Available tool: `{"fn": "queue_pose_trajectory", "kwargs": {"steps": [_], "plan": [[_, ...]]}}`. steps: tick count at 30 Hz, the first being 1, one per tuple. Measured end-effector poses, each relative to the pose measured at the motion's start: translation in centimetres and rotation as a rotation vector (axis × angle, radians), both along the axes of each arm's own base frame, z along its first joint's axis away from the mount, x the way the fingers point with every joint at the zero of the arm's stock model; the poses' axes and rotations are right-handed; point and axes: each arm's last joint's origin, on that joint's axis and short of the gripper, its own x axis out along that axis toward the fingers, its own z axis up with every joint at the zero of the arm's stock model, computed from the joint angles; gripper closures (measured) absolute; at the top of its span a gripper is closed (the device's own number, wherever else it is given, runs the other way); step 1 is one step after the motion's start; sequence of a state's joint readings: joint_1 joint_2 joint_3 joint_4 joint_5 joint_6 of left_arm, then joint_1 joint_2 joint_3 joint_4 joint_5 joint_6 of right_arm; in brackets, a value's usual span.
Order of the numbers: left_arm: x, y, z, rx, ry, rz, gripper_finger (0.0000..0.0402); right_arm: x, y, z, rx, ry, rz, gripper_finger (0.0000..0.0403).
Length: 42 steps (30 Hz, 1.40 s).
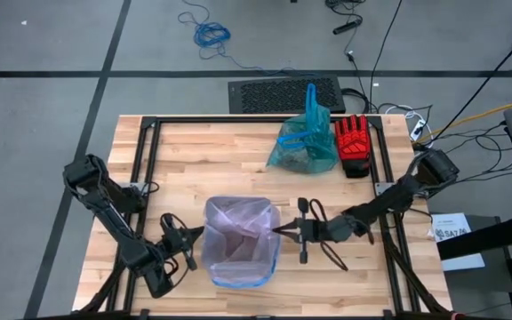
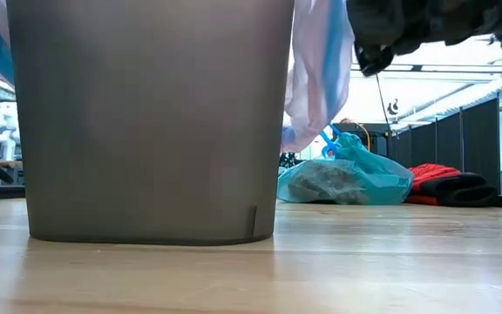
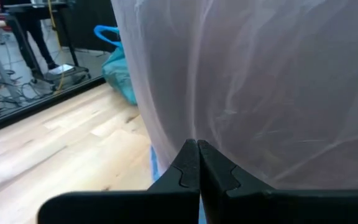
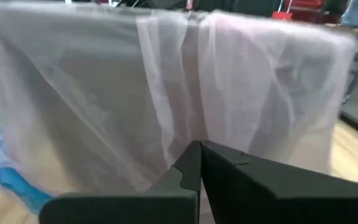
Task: Place trash/remove bag and relplace
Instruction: Insert the pink trash bag into the black trash bin
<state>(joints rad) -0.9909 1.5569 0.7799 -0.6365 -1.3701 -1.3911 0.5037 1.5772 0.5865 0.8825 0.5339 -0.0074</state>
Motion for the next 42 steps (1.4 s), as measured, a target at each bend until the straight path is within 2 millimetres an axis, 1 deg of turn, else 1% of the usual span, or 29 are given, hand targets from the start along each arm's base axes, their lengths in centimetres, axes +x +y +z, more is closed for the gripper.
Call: {"fn": "queue_pose_trajectory", "kwargs": {"steps": [5, 14, 19, 23, 26, 29, 35, 38, 40, 42], "plan": [[0.5, 0.0, -1.2, 0.001, 0.003, 0.024, 0.0401, 0.8, -0.1, -1.4, 0.037, 0.01, 0.042, 0.0403], [0.8, -0.5, -3.4, -0.012, -0.001, 0.04, 0.0401, 1.6, -0.3, -4.3, 0.071, 0.078, 0.019, 0.0403], [1.2, -0.5, -4.1, -0.025, 0.002, 0.057, 0.0401, 1.7, -0.4, -5.2, 0.078, 0.118, 0.009, 0.0403], [1.5, -0.4, -5.0, -0.04, 0.046, 0.072, 0.0401, 1.6, -0.5, -6.2, 0.09, 0.181, -0.006, 0.0403], [1.5, -0.3, -5.1, -0.045, 0.089, 0.069, 0.0401, 1.5, -0.5, -6.6, 0.095, 0.214, -0.014, 0.0403], [0.9, -0.3, -4.4, -0.024, 0.158, 0.051, 0.0401, 1.3, -0.2, -6.5, 0.082, 0.225, -0.006, 0.0403], [-0.2, -0.2, -2.2, -0.044, 0.23, 0.021, 0.0401, 0.6, -0.1, -5.1, 0.059, 0.237, -0.004, 0.0403], [-0.7, -0.4, -1.9, -0.049, 0.245, -0.001, 0.0402, 0.1, 0.0, -4.1, 0.034, 0.234, -0.037, 0.0403], [-0.9, -0.5, -1.7, -0.038, 0.213, -0.009, 0.0401, -0.3, 0.2, -3.5, 0.019, 0.226, -0.042, 0.0403], [-1.0, -0.5, -1.4, -0.004, 0.106, -0.004, 0.0401, -0.5, 0.4, -2.5, 0.013, 0.192, -0.042, 0.0403]]}}
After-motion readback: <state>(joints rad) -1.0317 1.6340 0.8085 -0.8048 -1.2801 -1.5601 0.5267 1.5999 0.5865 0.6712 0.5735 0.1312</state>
